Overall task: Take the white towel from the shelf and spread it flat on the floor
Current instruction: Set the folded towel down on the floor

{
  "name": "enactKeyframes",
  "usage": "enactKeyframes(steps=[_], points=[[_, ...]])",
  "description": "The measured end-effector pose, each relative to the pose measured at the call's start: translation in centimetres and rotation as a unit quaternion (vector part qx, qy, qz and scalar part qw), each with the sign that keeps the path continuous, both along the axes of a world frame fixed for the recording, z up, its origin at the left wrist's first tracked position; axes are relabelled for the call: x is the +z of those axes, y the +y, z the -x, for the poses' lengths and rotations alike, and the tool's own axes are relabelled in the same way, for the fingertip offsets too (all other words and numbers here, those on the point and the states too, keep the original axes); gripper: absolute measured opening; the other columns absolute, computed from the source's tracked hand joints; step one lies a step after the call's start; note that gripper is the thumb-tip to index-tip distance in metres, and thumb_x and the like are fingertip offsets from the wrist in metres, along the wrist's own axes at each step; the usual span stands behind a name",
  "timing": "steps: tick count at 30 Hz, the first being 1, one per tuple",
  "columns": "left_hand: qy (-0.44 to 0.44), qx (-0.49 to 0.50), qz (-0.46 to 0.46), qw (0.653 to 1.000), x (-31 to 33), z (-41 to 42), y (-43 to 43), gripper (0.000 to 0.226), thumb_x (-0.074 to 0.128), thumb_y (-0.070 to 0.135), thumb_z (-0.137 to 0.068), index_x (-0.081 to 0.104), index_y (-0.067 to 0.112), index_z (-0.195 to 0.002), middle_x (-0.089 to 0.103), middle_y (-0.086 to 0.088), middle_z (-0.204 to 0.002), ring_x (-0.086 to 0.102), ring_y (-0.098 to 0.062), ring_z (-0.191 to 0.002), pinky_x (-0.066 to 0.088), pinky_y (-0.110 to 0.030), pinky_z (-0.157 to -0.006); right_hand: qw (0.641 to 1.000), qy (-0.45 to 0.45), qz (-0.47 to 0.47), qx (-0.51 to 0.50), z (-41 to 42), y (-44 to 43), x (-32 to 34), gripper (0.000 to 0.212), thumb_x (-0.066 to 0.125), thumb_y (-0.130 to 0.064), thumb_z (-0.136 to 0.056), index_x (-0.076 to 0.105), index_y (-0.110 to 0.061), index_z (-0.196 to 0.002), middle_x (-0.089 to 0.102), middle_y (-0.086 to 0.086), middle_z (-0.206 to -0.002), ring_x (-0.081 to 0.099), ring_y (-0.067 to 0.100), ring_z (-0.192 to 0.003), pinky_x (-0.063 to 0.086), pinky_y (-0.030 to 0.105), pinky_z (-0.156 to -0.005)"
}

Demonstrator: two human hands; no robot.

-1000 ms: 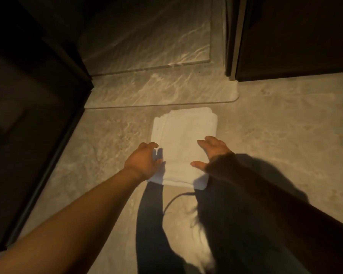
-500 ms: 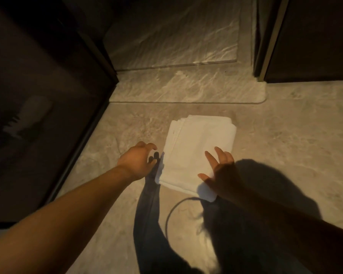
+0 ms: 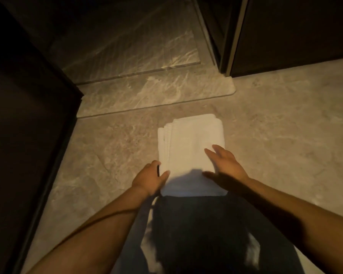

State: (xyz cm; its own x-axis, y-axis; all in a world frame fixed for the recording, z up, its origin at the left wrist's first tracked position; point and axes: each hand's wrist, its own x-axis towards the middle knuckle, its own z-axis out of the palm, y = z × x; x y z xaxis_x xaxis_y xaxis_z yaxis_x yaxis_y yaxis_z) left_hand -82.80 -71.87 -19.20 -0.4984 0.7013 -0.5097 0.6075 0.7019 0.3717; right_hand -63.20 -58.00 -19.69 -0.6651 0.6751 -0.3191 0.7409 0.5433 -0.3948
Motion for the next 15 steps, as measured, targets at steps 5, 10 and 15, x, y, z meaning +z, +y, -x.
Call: enactKeyframes(steps=[5, 10, 15], points=[[-0.086, 0.109, -0.045, 0.989, -1.7, -0.6, -0.2, 0.054, 0.059, 0.037, -0.089, 0.032, 0.020, -0.133, 0.056, -0.013, -0.119, 0.058, -0.026, -0.099, 0.048, -0.030, -0.073, 0.998, 0.002, 0.024, -0.063, -0.6, -2.4, 0.0, 0.065, 0.051, -0.041, -0.092, 0.020, -0.026, -0.147, 0.013, 0.003, -0.157, 0.025, 0.029, -0.139, 0.027, 0.040, -0.110], [-0.110, 0.131, -0.095, 0.981, -2.1, 0.8, -1.2, 0.058, 0.065, 0.030, -0.085, 0.032, 0.020, -0.132, 0.058, -0.011, -0.116, 0.059, -0.024, -0.093, 0.046, -0.027, -0.067, 0.998, -0.014, -0.002, -0.060, 1.0, -3.9, -0.6, 0.063, 0.046, -0.043, -0.094, 0.017, -0.026, -0.147, 0.012, 0.002, -0.158, 0.028, 0.031, -0.136, 0.030, 0.038, -0.108], [-0.104, 0.154, -0.127, 0.974, -2.3, 5.1, -3.8, 0.061, 0.066, 0.033, -0.084, 0.037, 0.017, -0.135, 0.054, -0.009, -0.130, 0.055, -0.027, -0.115, 0.051, -0.039, -0.090, 0.999, 0.007, -0.002, -0.036, 6.3, -5.9, -1.5, 0.061, 0.041, -0.046, -0.094, 0.014, -0.029, -0.147, 0.008, 0.000, -0.158, 0.021, 0.030, -0.137, 0.030, 0.040, -0.107]])
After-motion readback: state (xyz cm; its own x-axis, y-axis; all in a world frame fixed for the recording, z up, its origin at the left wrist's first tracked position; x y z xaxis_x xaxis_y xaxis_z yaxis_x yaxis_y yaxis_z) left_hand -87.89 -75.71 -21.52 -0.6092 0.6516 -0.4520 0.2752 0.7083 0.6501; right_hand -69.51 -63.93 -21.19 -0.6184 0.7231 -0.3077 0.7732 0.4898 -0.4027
